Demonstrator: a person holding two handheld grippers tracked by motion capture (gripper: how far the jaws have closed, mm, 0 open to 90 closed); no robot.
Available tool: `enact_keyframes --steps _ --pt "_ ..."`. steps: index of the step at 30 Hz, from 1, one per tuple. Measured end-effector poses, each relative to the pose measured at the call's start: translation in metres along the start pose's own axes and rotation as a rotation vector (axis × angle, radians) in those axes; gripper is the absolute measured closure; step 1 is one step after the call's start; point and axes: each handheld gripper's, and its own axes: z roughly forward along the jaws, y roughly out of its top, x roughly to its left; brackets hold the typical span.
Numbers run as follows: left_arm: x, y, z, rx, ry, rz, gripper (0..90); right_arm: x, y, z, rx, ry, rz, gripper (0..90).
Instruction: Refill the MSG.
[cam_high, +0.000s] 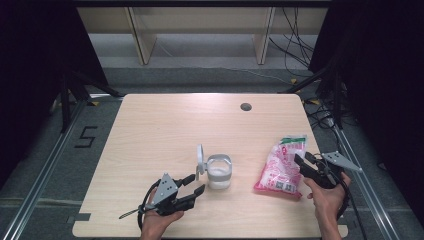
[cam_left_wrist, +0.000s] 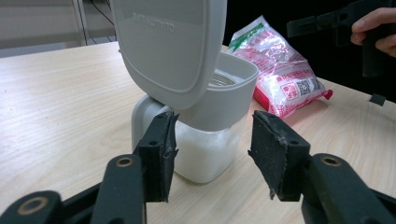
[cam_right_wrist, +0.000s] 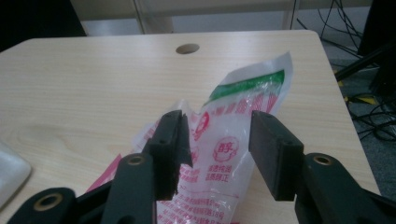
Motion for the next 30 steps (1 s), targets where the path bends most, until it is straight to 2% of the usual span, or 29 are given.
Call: enact_keyframes --steps 1,2,3,5,6,7,8,9,10,11,12,13,14,16,17,18,19,20,21,22,23,24,25,26,27,28,30 --pt "0.001 0.000 0.000 -0.003 -0.004 0.013 53.6 0.003 0.001 -0.003 -0.015 -0.013 0.026 52.5" --pt "0.001 0.000 0.000 -0.003 -0.004 0.013 55.1 0.003 0.002 -0.004 -0.018 -0.027 0.011 52.5" --pt "0.002 0.000 0.000 0.004 -0.002 0.015 56.7 0.006 0.002 -0.007 -0.021 -0.021 0.028 52.4" --pt "0.003 0.000 0.000 0.004 -0.001 0.024 60.2 0.008 0.003 -0.009 -0.051 -0.014 -0.003 50.9" --pt "0.004 0.000 0.000 0.002 0.004 0.027 61.6 0.009 0.004 -0.011 -0.038 -0.018 -0.034 50.6" --pt "0.004 0.000 0.000 0.000 0.006 0.030 63.5 0.014 0.004 -0.012 -0.040 -0.019 -0.017 50.5" --pt "0.005 0.000 0.001 -0.002 0.007 0.033 65.9 0.014 0.004 -0.012 -0.050 -0.006 -0.040 50.5" --pt "0.005 0.000 0.001 -0.007 0.007 0.036 67.0 0.018 0.003 -0.012 -0.053 0.004 -0.028 50.1" --pt "0.005 0.001 0.001 -0.007 0.005 0.047 68.9 0.017 0.003 -0.012 -0.048 0.012 -0.057 49.6" --pt "0.006 0.002 0.001 -0.005 0.002 0.061 69.8 0.023 0.003 -0.014 -0.039 0.010 -0.015 49.3" --pt "0.006 0.002 0.001 -0.004 0.003 0.057 69.9 0.021 0.003 -0.013 -0.050 0.022 -0.065 49.0" --pt "0.007 0.002 0.003 -0.010 -0.006 0.044 70.0 0.026 0.002 -0.013 -0.057 0.024 -0.036 48.7" --pt "0.008 0.002 0.002 0.003 -0.002 0.061 71.0 0.027 0.002 -0.013 -0.067 0.031 -0.059 48.2" --pt "0.008 0.003 0.003 0.003 0.004 0.060 73.3 0.030 0.001 -0.013 -0.063 0.045 -0.046 47.8" --pt "0.010 0.004 0.003 0.006 -0.003 0.077 74.4 0.038 0.000 -0.014 -0.048 0.066 -0.069 47.2" --pt "0.010 0.004 0.003 0.006 -0.003 0.077 75.4 0.038 0.000 -0.014 -0.048 0.066 -0.069 47.2" --pt "0.009 0.003 0.004 -0.001 0.000 0.057 75.4 0.040 0.000 -0.014 -0.038 0.068 -0.083 46.9" --pt "0.009 0.004 0.003 0.009 0.011 0.056 76.5 0.041 -0.001 -0.013 -0.037 0.082 -0.099 46.4" --pt "0.010 0.004 0.005 -0.005 0.007 0.055 77.2 0.046 -0.003 -0.013 -0.050 0.088 -0.082 46.1" --pt "0.010 0.004 0.005 -0.001 0.012 0.052 78.3 0.047 -0.003 -0.012 -0.049 0.094 -0.093 46.0" --pt "0.010 0.005 0.005 0.000 0.015 0.055 79.3 0.049 -0.004 -0.013 -0.027 0.102 -0.094 45.9" --pt "0.012 0.006 0.005 0.009 0.001 0.086 81.2 0.053 -0.006 -0.013 -0.032 0.121 -0.097 45.7" --pt "0.013 0.006 0.005 0.011 0.003 0.091 81.3 0.053 -0.006 -0.013 -0.026 0.125 -0.112 45.6" --pt "0.013 0.006 0.005 0.016 0.021 0.072 82.2 0.055 -0.008 -0.014 -0.014 0.130 -0.110 45.5" --pt "0.014 0.007 0.004 0.022 0.030 0.084 83.1 0.055 -0.009 -0.013 -0.030 0.126 -0.126 45.4" --pt "0.015 0.007 0.004 0.014 0.025 0.075 83.3 0.057 -0.010 -0.015 -0.005 0.142 -0.099 45.4" --pt "0.015 0.008 0.003 0.017 0.033 0.075 84.3 0.060 -0.012 -0.015 -0.007 0.141 -0.092 45.4"
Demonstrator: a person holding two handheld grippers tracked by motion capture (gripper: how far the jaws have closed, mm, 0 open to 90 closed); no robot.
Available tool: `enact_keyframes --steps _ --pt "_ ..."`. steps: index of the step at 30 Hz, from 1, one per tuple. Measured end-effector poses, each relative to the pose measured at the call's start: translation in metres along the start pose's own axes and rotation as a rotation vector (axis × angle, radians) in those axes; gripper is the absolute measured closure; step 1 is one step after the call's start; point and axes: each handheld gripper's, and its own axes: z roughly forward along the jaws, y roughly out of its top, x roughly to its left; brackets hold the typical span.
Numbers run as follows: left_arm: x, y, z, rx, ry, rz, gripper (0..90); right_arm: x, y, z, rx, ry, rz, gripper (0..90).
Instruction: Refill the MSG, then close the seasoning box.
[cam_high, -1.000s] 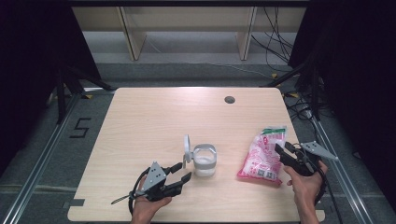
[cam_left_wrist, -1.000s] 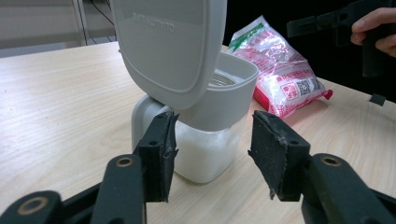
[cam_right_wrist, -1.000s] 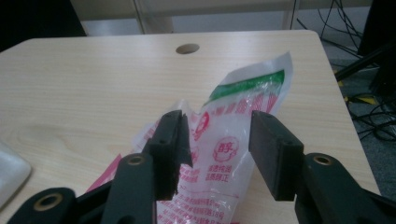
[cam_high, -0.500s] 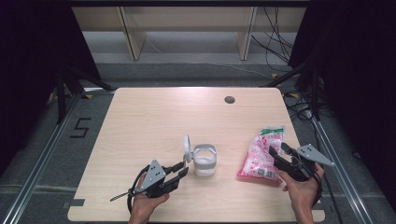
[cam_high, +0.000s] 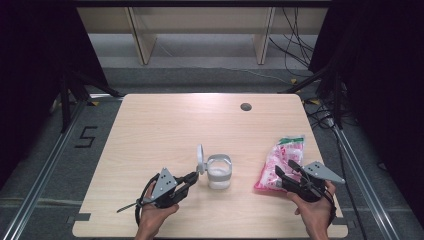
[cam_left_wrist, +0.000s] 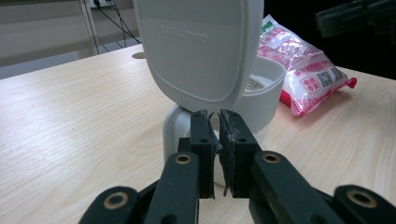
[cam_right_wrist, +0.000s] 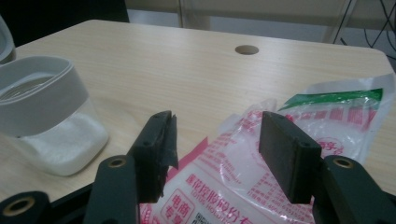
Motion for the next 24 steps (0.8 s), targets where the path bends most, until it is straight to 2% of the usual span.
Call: enact_keyframes --steps 1,2,3,4,5,7,8,9,10,11,12,13,14,16,18,21,24 --pt "0.001 0.001 0.000 -0.006 -0.001 0.011 84.3 -0.002 0.000 0.000 0.007 0.008 -0.040 45.4" --pt "0.001 0.002 -0.001 -0.004 0.007 -0.001 84.8 0.003 -0.003 0.000 0.017 0.008 -0.036 45.0" --pt "0.002 0.002 0.000 -0.008 0.000 0.007 85.1 0.006 -0.004 0.000 0.019 0.026 -0.014 45.0" --pt "0.002 0.002 0.001 -0.011 0.004 -0.005 85.5 0.008 -0.005 -0.002 0.043 0.032 -0.005 45.0" --pt "0.001 0.003 0.000 -0.001 0.013 -0.008 86.6 0.007 -0.007 0.000 0.029 0.045 -0.046 44.9" --pt "0.002 0.005 0.000 -0.010 0.014 -0.007 87.3 0.011 -0.010 -0.001 0.056 0.051 -0.059 44.8" --pt "0.002 0.006 -0.001 -0.009 0.015 0.000 88.0 0.015 -0.012 -0.001 0.055 0.055 -0.034 44.7" --pt "0.003 0.008 -0.001 -0.005 0.017 0.017 88.0 0.013 -0.013 0.000 0.052 0.067 -0.059 44.7" --pt "0.003 0.008 -0.002 -0.005 0.023 0.016 88.6 0.015 -0.014 -0.001 0.068 0.062 -0.054 44.6" --pt "0.004 0.009 -0.001 -0.007 0.020 0.017 88.8 0.014 -0.015 0.000 0.060 0.057 -0.081 44.6" --pt "0.005 0.009 -0.001 -0.006 0.022 0.005 88.8 0.018 -0.016 -0.002 0.079 0.059 -0.049 44.6" --pt "0.005 0.009 -0.001 -0.008 0.026 -0.002 89.1 0.017 -0.016 -0.001 0.067 0.072 -0.077 44.6" --pt "0.006 0.009 -0.002 -0.016 0.022 0.010 89.1 0.018 -0.016 -0.002 0.077 0.077 -0.075 44.6" --pt "0.005 0.010 -0.002 -0.013 0.026 0.009 89.2 0.020 -0.017 -0.002 0.071 0.074 -0.090 44.6" --pt "0.005 0.012 -0.003 -0.008 0.020 0.011 89.2 0.023 -0.018 -0.003 0.074 0.080 -0.070 44.7" --pt "0.006 0.013 -0.002 -0.014 0.020 0.014 89.2 0.022 -0.019 -0.002 0.072 0.078 -0.097 44.6" --pt "0.006 0.014 -0.004 -0.021 0.020 0.009 89.1 0.025 -0.020 -0.003 0.093 0.100 -0.099 44.6"
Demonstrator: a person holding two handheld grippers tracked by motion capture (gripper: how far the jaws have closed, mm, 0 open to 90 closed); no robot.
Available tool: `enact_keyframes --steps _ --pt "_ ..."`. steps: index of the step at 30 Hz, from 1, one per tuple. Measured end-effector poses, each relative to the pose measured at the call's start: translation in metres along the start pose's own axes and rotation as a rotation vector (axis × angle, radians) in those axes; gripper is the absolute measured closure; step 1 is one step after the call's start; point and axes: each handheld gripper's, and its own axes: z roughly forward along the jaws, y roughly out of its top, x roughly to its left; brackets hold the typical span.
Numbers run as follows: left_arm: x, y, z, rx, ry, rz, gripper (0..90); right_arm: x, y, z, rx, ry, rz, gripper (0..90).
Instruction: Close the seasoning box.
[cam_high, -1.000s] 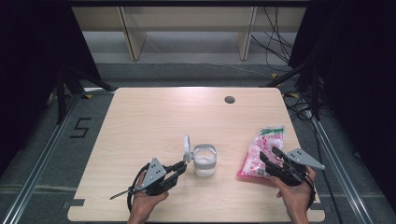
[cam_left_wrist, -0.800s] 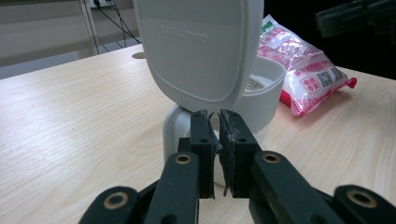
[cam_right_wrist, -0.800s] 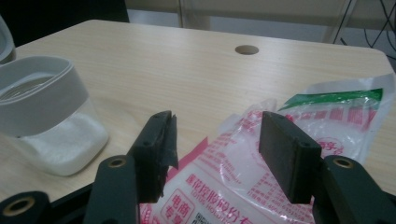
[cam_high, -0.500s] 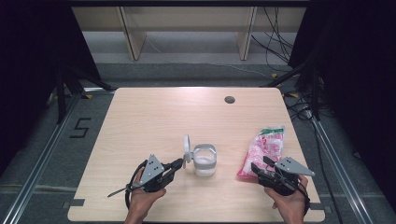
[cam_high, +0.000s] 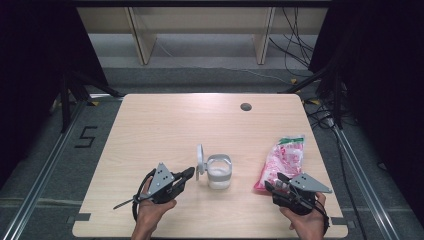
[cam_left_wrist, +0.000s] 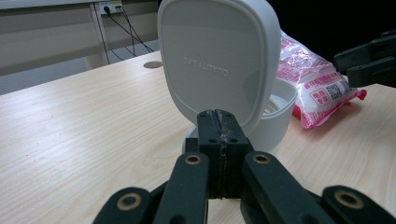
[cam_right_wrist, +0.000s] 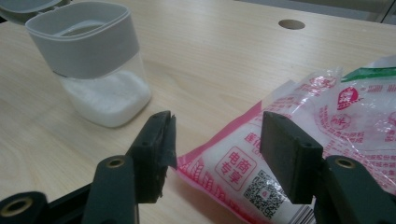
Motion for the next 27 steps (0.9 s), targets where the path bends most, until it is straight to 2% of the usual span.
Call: enact_keyframes --steps 1,2,3,6,8,9,12,13,14,15,16,17,18,19,20,22,25,26,27 --pt "0.000 0.000 -0.001 0.003 0.005 -0.003 89.1 0.004 -0.001 -0.001 0.012 -0.003 0.025 44.6" --pt "0.000 0.001 -0.001 0.005 0.009 -0.003 89.1 0.002 0.000 0.001 -0.007 0.004 0.002 44.6" --pt "0.000 0.001 -0.001 0.005 0.012 -0.003 89.1 0.002 -0.001 0.001 -0.004 0.002 -0.010 44.6" --pt "0.000 0.002 -0.001 0.004 0.011 -0.005 89.1 0.002 -0.001 0.001 0.002 0.007 -0.020 44.6" --pt "0.000 0.003 -0.001 0.010 0.015 -0.004 89.2 0.009 -0.002 0.000 0.012 0.009 0.022 44.6" --pt "0.000 0.003 0.000 0.008 0.018 -0.005 89.1 0.006 -0.001 0.002 -0.003 0.021 -0.018 44.6" --pt "0.001 0.005 0.002 -0.003 0.019 0.008 89.1 0.008 -0.001 0.003 -0.002 0.026 -0.027 44.6" --pt "0.000 0.005 0.003 0.002 0.020 -0.004 89.1 0.010 -0.002 0.003 0.007 0.013 -0.021 44.6" --pt "0.000 0.006 0.003 0.010 0.022 0.017 89.1 0.010 -0.001 0.003 0.002 0.013 -0.039 44.6" --pt "0.000 0.007 0.003 0.011 0.022 0.019 89.1 0.010 -0.001 0.003 0.000 0.034 -0.043 44.6" --pt "-0.001 0.008 0.003 0.011 0.023 0.009 89.2 0.011 -0.002 0.002 0.005 0.030 -0.047 44.6" --pt "0.000 0.008 0.004 0.001 0.020 0.007 89.2 0.014 -0.002 0.001 0.022 0.017 -0.010 44.7" --pt "0.000 0.009 0.005 0.000 0.019 0.005 89.1 0.014 -0.003 0.001 0.022 0.018 -0.012 44.6" --pt "0.000 0.011 0.005 0.009 0.025 0.022 89.2 0.014 -0.003 0.001 0.022 0.019 -0.014 44.6" --pt "-0.001 0.012 0.007 0.006 0.023 0.021 89.2 0.012 -0.003 0.002 0.008 0.025 -0.041 44.6" --pt "-0.002 0.013 0.009 0.008 0.021 0.025 89.1 0.013 -0.003 0.002 0.011 0.026 -0.028 44.7" --pt "-0.002 0.015 0.011 0.004 0.015 0.019 89.1 0.012 -0.003 0.002 0.011 0.025 -0.040 44.6" --pt "-0.002 0.016 0.012 0.004 0.017 0.017 89.1 0.015 -0.003 0.001 0.027 0.025 -0.006 44.6" --pt "-0.002 0.016 0.012 0.005 0.018 0.017 89.1 0.012 -0.003 0.003 0.015 0.023 -0.042 44.6"
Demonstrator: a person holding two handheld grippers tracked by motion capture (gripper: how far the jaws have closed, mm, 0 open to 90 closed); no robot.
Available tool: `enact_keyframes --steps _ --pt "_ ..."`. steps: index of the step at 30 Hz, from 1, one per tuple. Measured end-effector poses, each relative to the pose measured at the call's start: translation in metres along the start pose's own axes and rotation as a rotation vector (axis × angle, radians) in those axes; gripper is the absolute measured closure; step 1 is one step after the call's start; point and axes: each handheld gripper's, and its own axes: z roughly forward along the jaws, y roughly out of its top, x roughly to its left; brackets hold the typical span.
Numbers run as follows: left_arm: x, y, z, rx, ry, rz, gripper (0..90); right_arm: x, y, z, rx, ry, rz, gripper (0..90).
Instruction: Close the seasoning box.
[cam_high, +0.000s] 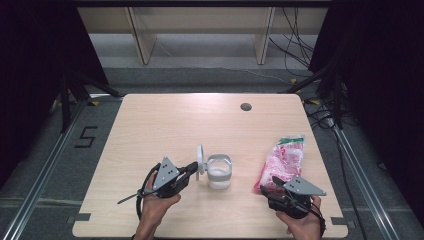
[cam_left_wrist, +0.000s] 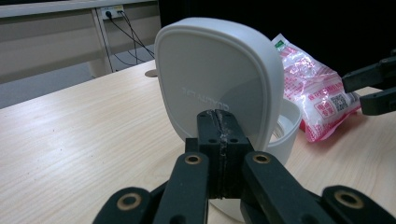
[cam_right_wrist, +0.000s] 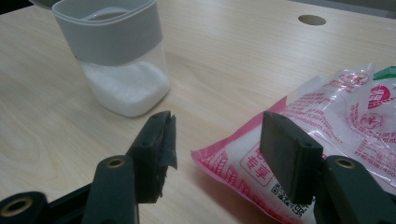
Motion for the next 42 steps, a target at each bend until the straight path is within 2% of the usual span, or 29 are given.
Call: enact_keyframes --steps 2,3,5,7,9,10,12,16,18,20,25,27,28,32,33,34,36,38,42 --pt "0.000 0.001 0.001 0.000 0.000 -0.015 89.1 0.003 0.000 0.000 0.007 0.000 0.025 44.7" --pt "0.002 0.001 0.002 -0.001 -0.001 0.004 89.2 0.003 0.000 0.000 0.005 0.008 0.026 44.6" --pt "0.001 0.002 0.003 0.004 0.002 0.001 89.1 0.003 0.000 0.000 0.004 0.011 0.030 44.6" --pt "0.002 0.003 0.003 -0.005 -0.002 0.002 89.1 0.003 -0.001 0.000 0.007 0.009 0.027 44.7" --pt "0.001 0.005 0.002 0.003 0.003 0.007 89.1 0.001 -0.001 0.001 0.001 0.008 -0.001 44.7" --pt "0.001 0.005 0.002 0.005 0.001 0.009 89.1 0.001 0.000 0.000 -0.001 0.013 0.006 44.6" --pt "0.001 0.006 0.003 -0.011 -0.004 0.009 89.0 0.001 0.000 0.003 -0.003 0.011 -0.013 44.6" --pt "0.002 0.006 0.002 -0.008 -0.002 0.008 89.0 0.000 0.000 0.002 0.002 0.011 -0.024 44.6" --pt "0.002 0.007 0.002 -0.006 0.000 0.006 89.0 0.001 0.000 0.002 -0.006 0.024 0.005 44.6" --pt "0.002 0.007 0.002 -0.009 0.002 0.006 89.0 0.001 0.000 0.002 -0.008 0.025 0.004 44.6" --pt "-0.002 0.008 0.004 -0.006 -0.006 0.017 89.1 0.001 -0.001 0.002 -0.004 0.023 -0.008 44.6" --pt "-0.003 0.008 0.005 -0.008 -0.008 0.003 89.1 0.001 -0.001 0.002 -0.001 0.024 -0.005 44.7" --pt "-0.003 0.008 0.005 -0.007 -0.010 0.018 89.1 0.001 0.000 0.001 0.002 0.017 -0.006 44.7" --pt "-0.005 0.009 0.005 -0.009 -0.016 0.025 89.0 0.002 0.000 0.001 0.003 0.018 -0.003 44.6" --pt "-0.005 0.009 0.006 -0.011 -0.017 0.020 88.9 0.001 0.000 0.001 -0.003 -0.001 -0.016 44.6" --pt "-0.007 0.009 0.007 -0.016 -0.019 0.005 88.9 0.001 0.000 0.001 -0.003 0.001 -0.016 44.6" --pt "-0.008 0.009 0.008 -0.014 -0.026 0.022 88.9 0.003 -0.001 0.001 0.006 0.013 0.005 44.7" --pt "-0.012 0.009 0.012 -0.004 -0.039 0.023 88.7 0.002 0.000 0.001 0.002 0.010 -0.016 44.6" --pt "-0.015 0.008 0.015 0.002 -0.050 0.030 88.3 0.002 0.000 0.002 -0.003 0.013 -0.015 44.7"
